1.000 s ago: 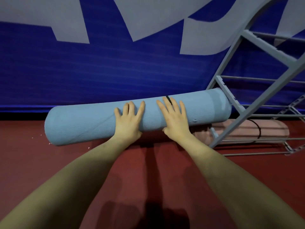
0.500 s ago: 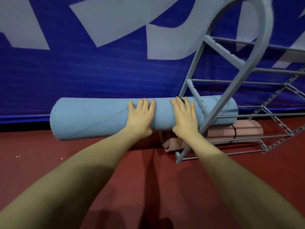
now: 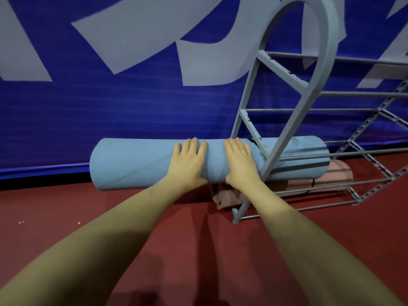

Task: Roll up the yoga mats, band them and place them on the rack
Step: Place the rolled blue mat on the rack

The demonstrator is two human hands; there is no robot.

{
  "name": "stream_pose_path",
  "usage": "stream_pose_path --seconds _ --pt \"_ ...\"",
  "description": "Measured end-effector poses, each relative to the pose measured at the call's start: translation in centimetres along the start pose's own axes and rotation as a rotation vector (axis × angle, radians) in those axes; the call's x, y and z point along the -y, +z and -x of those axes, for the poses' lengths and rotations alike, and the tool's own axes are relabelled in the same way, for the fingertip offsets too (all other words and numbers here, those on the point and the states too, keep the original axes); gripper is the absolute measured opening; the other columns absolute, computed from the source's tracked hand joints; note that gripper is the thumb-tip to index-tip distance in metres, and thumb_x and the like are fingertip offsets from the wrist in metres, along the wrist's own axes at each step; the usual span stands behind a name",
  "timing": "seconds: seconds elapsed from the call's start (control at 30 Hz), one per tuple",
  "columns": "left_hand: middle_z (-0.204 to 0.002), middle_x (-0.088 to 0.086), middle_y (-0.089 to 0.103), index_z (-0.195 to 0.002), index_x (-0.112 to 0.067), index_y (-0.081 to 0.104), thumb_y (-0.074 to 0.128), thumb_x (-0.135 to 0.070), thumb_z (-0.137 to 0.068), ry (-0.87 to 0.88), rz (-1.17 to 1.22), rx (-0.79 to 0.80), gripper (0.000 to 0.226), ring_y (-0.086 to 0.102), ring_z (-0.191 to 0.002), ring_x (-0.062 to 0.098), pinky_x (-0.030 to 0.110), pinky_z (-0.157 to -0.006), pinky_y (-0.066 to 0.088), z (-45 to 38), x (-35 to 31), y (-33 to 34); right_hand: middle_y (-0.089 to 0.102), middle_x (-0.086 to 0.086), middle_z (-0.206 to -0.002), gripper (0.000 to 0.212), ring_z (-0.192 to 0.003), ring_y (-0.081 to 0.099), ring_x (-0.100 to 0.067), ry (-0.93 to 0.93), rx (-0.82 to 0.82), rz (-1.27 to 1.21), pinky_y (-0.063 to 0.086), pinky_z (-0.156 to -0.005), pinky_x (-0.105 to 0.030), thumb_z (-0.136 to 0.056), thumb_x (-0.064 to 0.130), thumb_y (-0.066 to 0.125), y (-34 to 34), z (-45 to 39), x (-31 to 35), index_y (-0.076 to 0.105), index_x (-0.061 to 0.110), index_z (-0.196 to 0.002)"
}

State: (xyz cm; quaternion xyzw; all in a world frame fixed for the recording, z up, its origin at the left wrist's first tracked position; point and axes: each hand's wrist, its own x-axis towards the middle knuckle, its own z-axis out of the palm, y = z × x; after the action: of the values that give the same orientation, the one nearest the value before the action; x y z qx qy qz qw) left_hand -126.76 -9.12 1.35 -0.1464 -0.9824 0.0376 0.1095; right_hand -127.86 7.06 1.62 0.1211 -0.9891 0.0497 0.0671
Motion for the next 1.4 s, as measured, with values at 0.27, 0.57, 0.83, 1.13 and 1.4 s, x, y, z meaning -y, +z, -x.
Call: stream_pose_path --seconds 0.27,0.57,0.83,1.13,1.4 --pt "-0.157 0.018 0.002 -0.149 -0.022 -0.017 0.073 -0.068 -0.058 -0.08 -0.119 0.192 0.136 0.004 -0.145 0.038 0.062 -0.111 0.006 3.5 6.7 0.1 0.016 -0.003 -0.157 0.093 -0.148 0.001 -0.022 0.024 -0.012 0.019 -0.004 -0.12 -0.04 -0.073 -0.005 0.065 0.0 0.8 0.5 0.015 0.011 -0.149" --pt "-0.138 0.013 0.034 -0.148 -0.01 0.013 0.068 -0.062 -0.063 0.007 -0.151 0.127 0.114 0.038 -0.121 0.031 0.049 -0.101 0.03 5.6 8.5 -0.4 0.005 -0.01 -0.159 0.113 -0.147 0.0 -0.029 0.038 0.053 0.281 -0.004 -0.118 -0.043 -0.072 0.027 0.078 -0.9 1.6 2.9 -0.001 0.008 -0.15" --pt "-0.144 0.013 0.035 -0.144 -0.001 0.023 0.066 -0.068 -0.064 0.058 -0.163 0.025 0.113 0.035 -0.13 0.03 0.046 -0.106 0.028 5.5 8.3 -3.3 -0.002 -0.013 -0.16 0.131 -0.147 -0.004 -0.027 -0.209 0.016 0.252 -0.008 -0.118 -0.043 -0.066 0.053 0.079 -0.8 0.5 10.7 -0.009 0.005 -0.15" --pt "-0.153 0.014 0.018 -0.151 -0.015 -0.004 0.07 -0.074 -0.057 0.002 -0.198 0.218 0.134 0.023 -0.139 0.036 0.063 -0.109 0.017 7.1 10.6 -4.9 0.006 -0.008 -0.159 0.117 -0.147 0.002 -0.021 -0.178 0.076 0.215 0.005 -0.117 -0.054 -0.069 0.04 0.078 -1.0 1.6 11.0 0.001 0.009 -0.151" --pt "-0.132 0.013 0.042 -0.149 -0.016 0.009 0.055 -0.08 -0.063 0.068 -0.246 0.113 0.117 0.044 -0.11 0.03 0.047 -0.092 0.035 7.2 10.8 -6.0 0.004 -0.007 -0.159 0.113 -0.147 0.001 -0.021 -0.15 0.048 0.218 0.005 -0.116 -0.055 -0.073 0.039 0.075 -2.0 2.4 9.4 -0.001 0.009 -0.151"
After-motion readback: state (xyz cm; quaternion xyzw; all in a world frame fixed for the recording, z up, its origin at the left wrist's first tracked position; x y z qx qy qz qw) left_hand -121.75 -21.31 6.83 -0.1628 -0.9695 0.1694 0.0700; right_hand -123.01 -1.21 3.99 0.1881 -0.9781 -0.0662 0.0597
